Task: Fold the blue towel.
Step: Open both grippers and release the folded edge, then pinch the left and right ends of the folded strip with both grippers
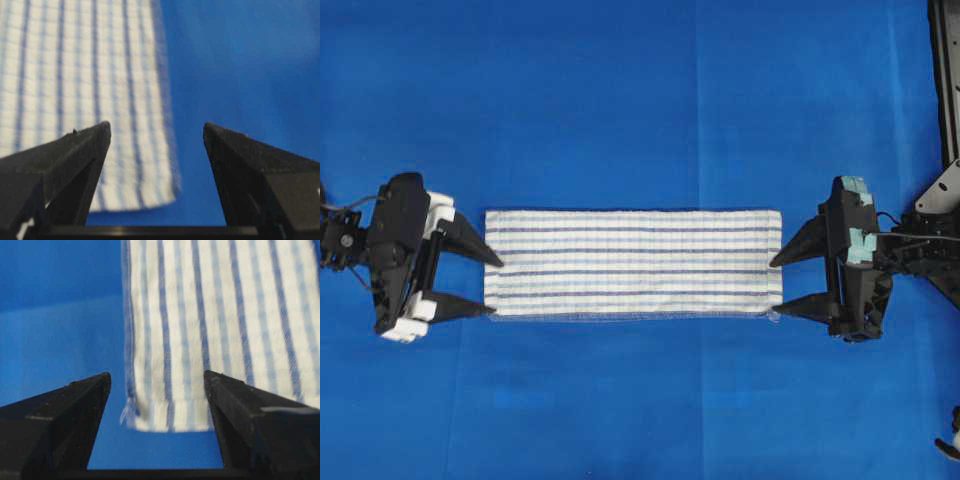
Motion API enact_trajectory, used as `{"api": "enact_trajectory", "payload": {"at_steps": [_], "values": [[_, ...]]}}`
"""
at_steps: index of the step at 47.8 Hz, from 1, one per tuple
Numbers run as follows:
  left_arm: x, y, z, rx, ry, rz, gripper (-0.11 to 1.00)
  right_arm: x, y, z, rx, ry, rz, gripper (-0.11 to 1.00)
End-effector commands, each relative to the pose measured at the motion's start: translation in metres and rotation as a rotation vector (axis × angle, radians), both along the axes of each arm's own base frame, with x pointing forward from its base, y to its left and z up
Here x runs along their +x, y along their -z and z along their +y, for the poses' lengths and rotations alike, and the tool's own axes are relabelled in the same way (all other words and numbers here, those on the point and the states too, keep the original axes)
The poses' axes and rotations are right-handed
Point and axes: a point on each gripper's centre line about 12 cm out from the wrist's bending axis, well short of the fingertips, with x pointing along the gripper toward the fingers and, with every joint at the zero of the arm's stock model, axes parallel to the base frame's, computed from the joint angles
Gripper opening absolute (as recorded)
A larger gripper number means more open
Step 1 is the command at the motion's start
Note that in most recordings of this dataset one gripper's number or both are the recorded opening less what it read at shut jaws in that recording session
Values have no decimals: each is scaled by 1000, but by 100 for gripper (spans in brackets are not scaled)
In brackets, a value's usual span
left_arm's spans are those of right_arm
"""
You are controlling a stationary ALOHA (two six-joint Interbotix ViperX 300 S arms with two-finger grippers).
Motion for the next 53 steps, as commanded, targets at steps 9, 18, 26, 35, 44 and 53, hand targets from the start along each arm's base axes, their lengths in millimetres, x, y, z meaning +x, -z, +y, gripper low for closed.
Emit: {"api": "enact_trajectory", "payload": {"at_steps": [9, 18, 26, 35, 44, 53], "values": [[15, -12, 47, 53, -144, -1, 68, 11, -9, -44, -90, 126, -57, 82], [21, -4, 64, 151, -140, 47, 68, 11, 8, -70, -147, 195, 12, 82], [22, 13, 71, 175, -146, 105, 68, 14, 24, -72, -159, 201, 70, 82], [23, 35, 73, 178, -147, 175, 68, 19, 39, -74, -172, 207, 117, 82], [24, 52, 73, 169, -148, 237, 51, 20, 42, -75, -177, 210, 123, 64], [24, 56, 71, 170, -137, 263, 8, 18, 43, -72, -177, 198, 132, 14]]}}
